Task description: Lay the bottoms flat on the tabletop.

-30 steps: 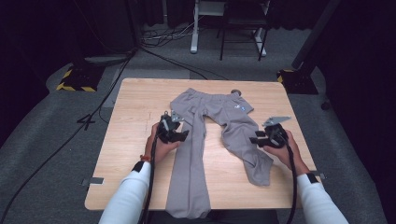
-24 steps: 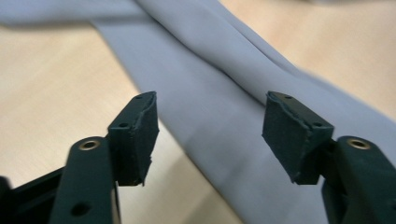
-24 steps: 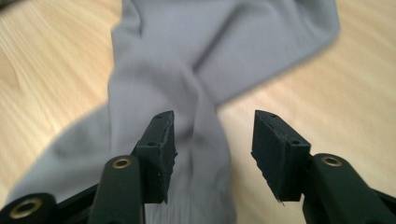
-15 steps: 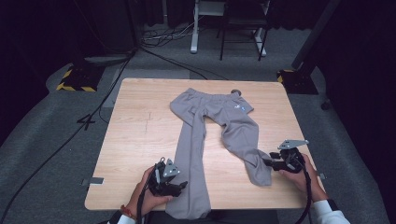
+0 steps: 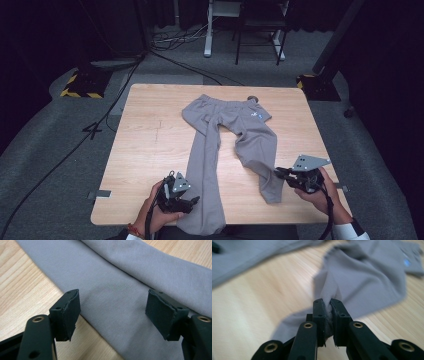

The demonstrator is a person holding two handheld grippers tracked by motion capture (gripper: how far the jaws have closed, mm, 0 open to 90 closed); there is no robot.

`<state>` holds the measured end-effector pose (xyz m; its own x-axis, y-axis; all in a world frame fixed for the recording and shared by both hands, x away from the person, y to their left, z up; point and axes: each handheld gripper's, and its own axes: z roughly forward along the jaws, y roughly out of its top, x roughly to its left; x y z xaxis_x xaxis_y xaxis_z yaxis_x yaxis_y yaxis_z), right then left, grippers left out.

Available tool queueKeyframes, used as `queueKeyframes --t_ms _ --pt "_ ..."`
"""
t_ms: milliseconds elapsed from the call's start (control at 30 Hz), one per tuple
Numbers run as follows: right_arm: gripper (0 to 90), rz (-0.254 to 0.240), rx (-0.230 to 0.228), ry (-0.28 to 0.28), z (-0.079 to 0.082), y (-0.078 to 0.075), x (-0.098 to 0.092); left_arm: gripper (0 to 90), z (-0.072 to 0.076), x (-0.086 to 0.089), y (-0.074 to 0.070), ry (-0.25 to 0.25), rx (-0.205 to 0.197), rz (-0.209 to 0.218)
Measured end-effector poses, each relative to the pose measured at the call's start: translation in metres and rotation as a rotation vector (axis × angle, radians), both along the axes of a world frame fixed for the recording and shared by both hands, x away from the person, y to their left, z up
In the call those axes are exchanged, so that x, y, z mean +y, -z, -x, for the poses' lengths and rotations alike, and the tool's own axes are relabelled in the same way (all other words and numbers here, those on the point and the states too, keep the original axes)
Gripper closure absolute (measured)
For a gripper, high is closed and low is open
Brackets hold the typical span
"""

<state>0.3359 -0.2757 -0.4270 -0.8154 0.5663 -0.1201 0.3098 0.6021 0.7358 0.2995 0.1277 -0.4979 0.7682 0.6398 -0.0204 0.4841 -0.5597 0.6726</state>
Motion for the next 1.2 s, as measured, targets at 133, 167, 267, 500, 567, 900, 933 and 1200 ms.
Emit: queueKeyframes --t_ms 133,167,267,500,567,900,933,1200 --pt "81.5 0.036 -0.003 -0.168 0.025 -0.004 0.048 27.8 0.002 -0.005 0.000 0.009 0.001 0.002" --pt "81.5 0.036 -0.003 -0.168 0.025 -0.004 0.048 27.8 0.002 -0.005 0.000 0.009 0.001 0.002" --pt "70.4 0.055 0.020 -0.243 0.036 0.004 0.077 27.6 0.002 -0.008 0.001 0.020 -0.004 0.006" --pt "44.6 -0.041 0.036 -0.211 0.032 0.009 0.072 28.1 0.007 -0.014 0.000 0.045 0.001 -0.002" --pt "43.5 -0.079 0.022 -0.106 0.016 0.006 0.051 28.1 0.008 -0.016 -0.001 0.052 0.005 -0.008" --pt "46.9 0.050 0.107 -0.052 -0.020 0.059 0.042 20.0 -0.002 -0.022 0.000 -0.026 -0.004 -0.018" --pt "47.2 0.050 0.108 -0.050 -0.020 0.061 0.043 18.1 -0.006 -0.023 0.000 -0.037 -0.005 -0.021" --pt "47.0 0.025 0.141 -0.082 -0.002 0.064 0.030 15.7 -0.010 -0.007 0.002 -0.058 0.010 -0.008"
